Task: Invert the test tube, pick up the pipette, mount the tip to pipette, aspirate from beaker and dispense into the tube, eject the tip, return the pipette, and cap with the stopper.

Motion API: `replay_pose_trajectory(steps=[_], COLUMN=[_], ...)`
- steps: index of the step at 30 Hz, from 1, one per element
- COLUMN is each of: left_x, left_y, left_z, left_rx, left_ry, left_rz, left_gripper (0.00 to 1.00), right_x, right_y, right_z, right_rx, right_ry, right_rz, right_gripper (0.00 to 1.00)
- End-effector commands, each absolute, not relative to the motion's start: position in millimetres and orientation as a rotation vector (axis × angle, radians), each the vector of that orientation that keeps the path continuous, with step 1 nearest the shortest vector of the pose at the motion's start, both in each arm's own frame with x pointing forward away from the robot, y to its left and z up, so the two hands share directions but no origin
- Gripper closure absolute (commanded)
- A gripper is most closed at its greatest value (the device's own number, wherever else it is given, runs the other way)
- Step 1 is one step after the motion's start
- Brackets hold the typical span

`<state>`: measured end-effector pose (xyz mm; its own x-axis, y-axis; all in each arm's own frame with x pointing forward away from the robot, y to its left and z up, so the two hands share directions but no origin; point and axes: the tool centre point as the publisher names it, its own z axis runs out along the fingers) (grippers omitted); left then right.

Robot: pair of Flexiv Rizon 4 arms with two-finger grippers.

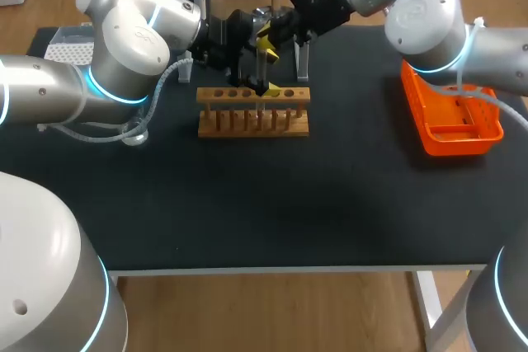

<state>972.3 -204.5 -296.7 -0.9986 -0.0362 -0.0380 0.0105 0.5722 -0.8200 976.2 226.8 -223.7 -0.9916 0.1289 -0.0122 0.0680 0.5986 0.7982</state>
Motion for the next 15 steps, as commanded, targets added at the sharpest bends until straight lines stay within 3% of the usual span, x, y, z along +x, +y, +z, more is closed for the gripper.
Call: replay_pose_trajectory(steps=[1,15], left_x=[973.7,973.7], left_y=[-204.9,-204.9], left_z=[-296.4,-296.4], left_rx=[-0.02,-0.02], left_ry=[2.746,2.746], left_rz=[-1.428,-1.428], left_gripper=[0.0,0.0], right_x=[975.6,977.1], right_y=[226.3,230.0], right_z=[-224.4,-226.7], right_rx=[0.169,0.164], right_ry=[2.757,2.758], right_rz=[1.359,1.36], right_gripper=[1.0,1.0])
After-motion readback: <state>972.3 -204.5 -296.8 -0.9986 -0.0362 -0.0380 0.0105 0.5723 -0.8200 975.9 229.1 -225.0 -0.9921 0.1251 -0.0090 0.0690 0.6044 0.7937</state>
